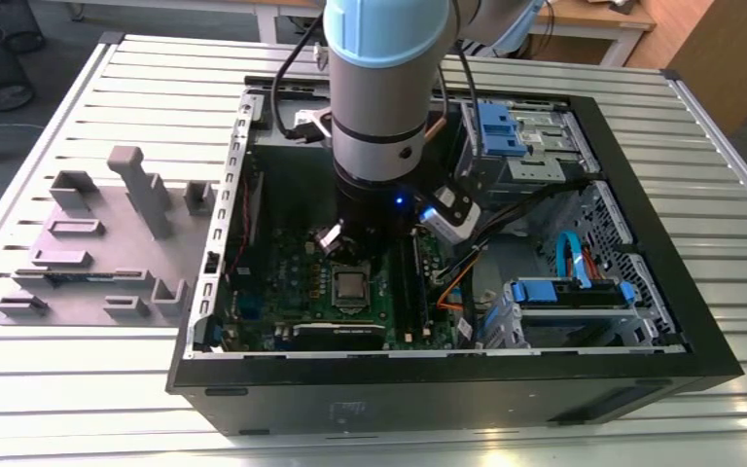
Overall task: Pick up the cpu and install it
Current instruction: 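Install the first cpu locking lever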
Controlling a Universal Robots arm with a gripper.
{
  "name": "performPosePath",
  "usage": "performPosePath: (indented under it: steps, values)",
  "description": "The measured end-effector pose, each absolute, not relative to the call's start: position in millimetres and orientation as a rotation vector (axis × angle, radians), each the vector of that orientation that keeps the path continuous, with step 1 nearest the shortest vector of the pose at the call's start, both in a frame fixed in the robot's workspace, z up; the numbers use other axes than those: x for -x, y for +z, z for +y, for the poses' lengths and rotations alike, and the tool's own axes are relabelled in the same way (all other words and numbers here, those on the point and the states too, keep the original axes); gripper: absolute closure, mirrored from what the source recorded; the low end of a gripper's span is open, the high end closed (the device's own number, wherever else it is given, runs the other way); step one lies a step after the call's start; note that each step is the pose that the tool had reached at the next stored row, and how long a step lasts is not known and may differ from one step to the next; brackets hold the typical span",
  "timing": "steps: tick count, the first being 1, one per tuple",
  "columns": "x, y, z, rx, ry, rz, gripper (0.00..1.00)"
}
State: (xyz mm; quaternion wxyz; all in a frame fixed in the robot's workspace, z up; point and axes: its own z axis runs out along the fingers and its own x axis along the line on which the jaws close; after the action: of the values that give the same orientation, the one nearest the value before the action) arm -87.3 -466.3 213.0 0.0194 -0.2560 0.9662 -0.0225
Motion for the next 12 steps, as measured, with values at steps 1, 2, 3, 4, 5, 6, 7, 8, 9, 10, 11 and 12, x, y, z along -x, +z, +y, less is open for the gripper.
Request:
performPosePath:
  steps: [1, 2, 3, 4, 5, 6, 7, 8, 9, 10, 11, 12]
  values:
    - [87.4, 212.9, -466.5, 0.789, -0.071, 3.000, 0.89]
    - [87.4, 212.7, -466.7, 0.783, -0.073, 3.002, 0.89]
    - [87.4, 212.3, -466.9, 0.778, -0.073, 3.003, 0.89]
    - [87.4, 211.9, -467.1, 0.774, -0.074, 3.005, 0.89]
    - [87.4, 211.4, -467.3, 0.769, -0.074, 3.006, 0.89]
    - [87.4, 210.8, -467.6, 0.764, -0.075, 3.008, 0.89]
    - [87.4, 210.2, -467.8, 0.759, -0.075, 3.009, 0.89]
    - [87.4, 209.6, -468.0, 0.754, -0.075, 3.010, 0.89]
    - [87.3, 209.1, -468.4, 0.750, -0.076, 3.011, 0.89]
    - [87.3, 208.5, -468.7, 0.745, -0.076, 3.013, 0.89]
    - [87.3, 207.9, -469.2, 0.740, -0.076, 3.014, 0.89]
    - [87.3, 207.3, -469.6, 0.736, -0.076, 3.015, 0.89]
